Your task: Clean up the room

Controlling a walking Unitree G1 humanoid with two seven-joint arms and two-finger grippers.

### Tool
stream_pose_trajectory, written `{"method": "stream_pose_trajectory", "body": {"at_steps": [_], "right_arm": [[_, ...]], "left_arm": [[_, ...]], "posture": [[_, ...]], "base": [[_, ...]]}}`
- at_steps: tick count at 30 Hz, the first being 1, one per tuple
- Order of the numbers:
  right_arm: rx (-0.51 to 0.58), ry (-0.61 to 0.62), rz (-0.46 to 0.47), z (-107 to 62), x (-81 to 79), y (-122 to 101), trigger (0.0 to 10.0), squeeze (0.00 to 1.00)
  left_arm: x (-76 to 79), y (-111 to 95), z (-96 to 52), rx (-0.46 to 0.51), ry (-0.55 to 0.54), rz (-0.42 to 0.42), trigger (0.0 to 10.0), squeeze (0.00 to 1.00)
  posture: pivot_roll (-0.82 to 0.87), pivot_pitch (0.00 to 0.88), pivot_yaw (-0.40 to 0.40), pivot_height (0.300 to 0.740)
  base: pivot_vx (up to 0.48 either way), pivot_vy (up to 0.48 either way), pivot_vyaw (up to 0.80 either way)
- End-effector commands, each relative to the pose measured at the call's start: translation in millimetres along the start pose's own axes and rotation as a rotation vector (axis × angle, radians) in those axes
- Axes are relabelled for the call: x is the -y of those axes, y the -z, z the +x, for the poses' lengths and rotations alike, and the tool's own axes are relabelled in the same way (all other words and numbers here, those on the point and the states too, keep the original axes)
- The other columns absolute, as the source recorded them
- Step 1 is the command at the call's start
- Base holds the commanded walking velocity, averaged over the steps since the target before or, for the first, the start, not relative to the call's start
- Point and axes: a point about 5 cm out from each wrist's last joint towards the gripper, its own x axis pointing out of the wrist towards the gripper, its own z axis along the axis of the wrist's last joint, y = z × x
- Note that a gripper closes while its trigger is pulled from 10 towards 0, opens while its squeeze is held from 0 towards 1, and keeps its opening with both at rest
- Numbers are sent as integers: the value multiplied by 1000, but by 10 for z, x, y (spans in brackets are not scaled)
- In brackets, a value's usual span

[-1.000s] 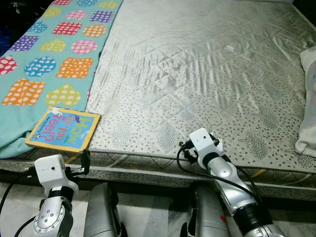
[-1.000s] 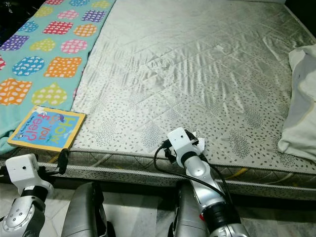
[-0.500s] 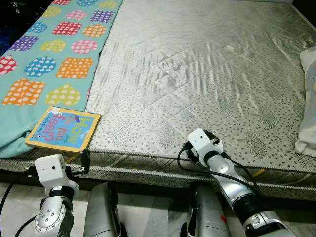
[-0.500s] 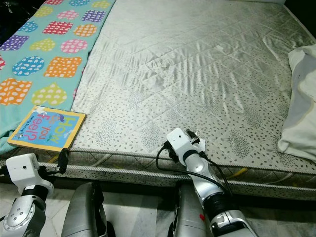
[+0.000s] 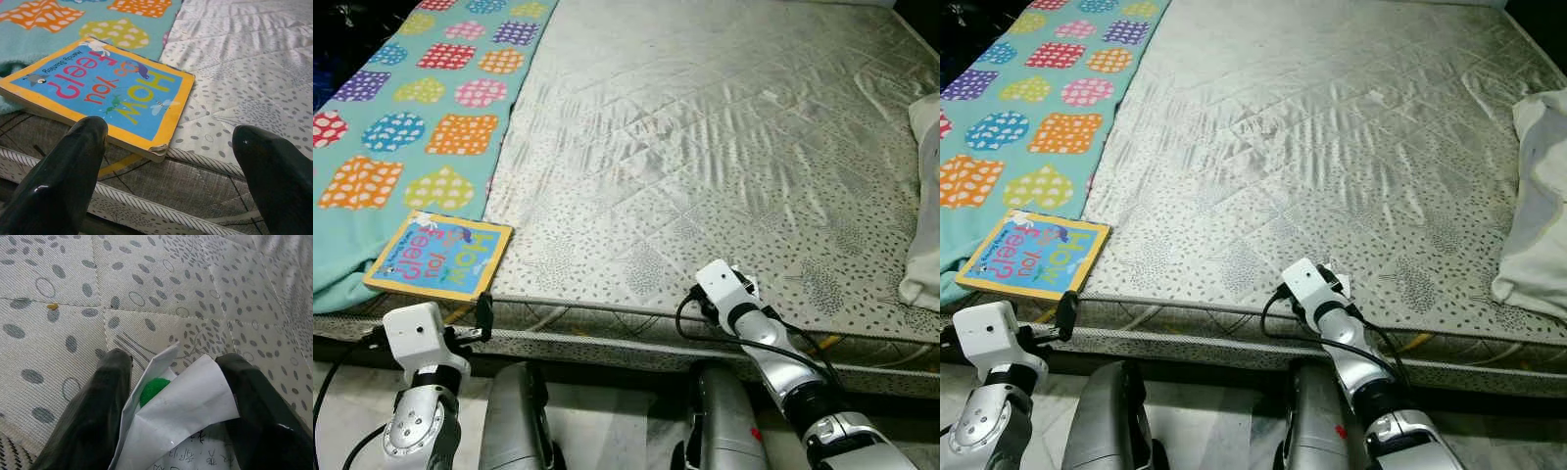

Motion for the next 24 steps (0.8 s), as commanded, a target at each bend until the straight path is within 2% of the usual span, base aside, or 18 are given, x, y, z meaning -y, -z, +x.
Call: {"method": "stream_pose_trajectory", "body": {"at_steps": [1, 7, 12, 24], "right_arm": [[-12, 10, 17, 3, 36, 25, 0, 0], [5, 29, 0, 5, 56, 17, 0, 0], [16, 60, 45, 7, 93, 8, 0, 0], [38, 72, 71, 12, 99, -12, 0, 0]], "left_arm": [[-28, 18, -1, -7, -10, 10, 10000, 0], [-21, 20, 10, -7, -11, 7, 10000, 0], [-17, 24, 14, -6, -12, 4, 10000, 0], [-10, 28, 14, -6, -12, 4, 10000, 0]], "posture": [[-14, 141, -33, 530], [-16, 139, -35, 530], [-18, 139, -36, 530], [-18, 133, -38, 530]], "base": [[0, 0, 0], [0, 0, 0], [0, 0, 0], [0, 0, 0]]}}
